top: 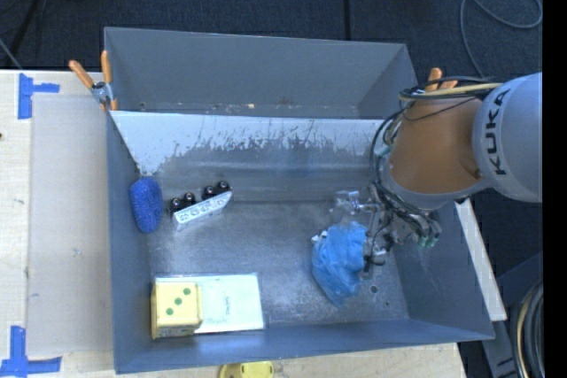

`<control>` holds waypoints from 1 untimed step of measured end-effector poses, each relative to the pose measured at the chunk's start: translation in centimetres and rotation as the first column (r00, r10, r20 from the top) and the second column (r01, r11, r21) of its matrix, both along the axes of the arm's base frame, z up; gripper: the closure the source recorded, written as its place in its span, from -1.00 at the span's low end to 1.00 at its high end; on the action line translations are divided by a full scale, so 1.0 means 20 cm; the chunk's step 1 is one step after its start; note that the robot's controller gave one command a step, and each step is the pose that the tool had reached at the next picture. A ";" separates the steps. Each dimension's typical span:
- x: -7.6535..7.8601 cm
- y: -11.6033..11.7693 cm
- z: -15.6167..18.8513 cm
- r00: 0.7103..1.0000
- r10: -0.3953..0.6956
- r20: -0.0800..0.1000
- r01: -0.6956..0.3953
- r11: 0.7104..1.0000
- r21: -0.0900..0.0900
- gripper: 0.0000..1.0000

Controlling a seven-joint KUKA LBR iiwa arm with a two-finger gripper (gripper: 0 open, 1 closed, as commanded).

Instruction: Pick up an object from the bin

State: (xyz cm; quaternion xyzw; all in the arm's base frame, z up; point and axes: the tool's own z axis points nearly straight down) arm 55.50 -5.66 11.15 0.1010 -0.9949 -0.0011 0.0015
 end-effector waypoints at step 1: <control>-0.24 0.31 -0.21 0.999 0.049 0.000 -0.049 0.999 0.000 1.00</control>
Offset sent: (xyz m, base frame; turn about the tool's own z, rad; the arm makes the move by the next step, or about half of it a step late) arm 0.0000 0.0000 0.0000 0.0000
